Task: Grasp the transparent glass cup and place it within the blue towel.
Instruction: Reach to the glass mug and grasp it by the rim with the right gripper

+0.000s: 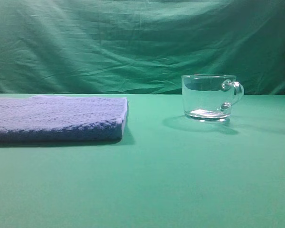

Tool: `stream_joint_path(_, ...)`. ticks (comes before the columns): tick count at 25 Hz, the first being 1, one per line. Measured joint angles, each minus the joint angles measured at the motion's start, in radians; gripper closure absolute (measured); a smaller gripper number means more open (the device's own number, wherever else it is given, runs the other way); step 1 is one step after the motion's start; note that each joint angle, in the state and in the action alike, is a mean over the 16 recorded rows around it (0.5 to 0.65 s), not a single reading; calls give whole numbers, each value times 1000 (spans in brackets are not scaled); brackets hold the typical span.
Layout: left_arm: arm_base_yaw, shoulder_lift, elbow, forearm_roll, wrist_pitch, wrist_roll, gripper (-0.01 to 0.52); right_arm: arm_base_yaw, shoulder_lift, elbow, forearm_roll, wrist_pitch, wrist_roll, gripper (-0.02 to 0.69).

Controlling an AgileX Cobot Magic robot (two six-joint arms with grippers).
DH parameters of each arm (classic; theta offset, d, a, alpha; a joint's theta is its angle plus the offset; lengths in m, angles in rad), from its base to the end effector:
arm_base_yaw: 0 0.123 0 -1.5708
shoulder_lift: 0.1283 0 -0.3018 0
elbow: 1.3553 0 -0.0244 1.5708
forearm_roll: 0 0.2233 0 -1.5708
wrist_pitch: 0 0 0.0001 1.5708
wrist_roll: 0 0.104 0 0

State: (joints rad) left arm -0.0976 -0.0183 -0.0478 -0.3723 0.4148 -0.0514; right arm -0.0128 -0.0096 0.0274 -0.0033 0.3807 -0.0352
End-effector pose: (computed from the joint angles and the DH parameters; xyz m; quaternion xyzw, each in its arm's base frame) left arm 0.0154 -0.0169 0.1902 -0.0709 0.7814 -0.2064 0.5846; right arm 0.0204 -0.0004 0.1666 -0.0099 0.8081 -0.0155 0.5887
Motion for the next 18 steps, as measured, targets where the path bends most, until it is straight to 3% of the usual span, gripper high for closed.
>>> stream_joint_path(18,0,0,0,0,0,0,514,0,0,0,0,0,0,665)
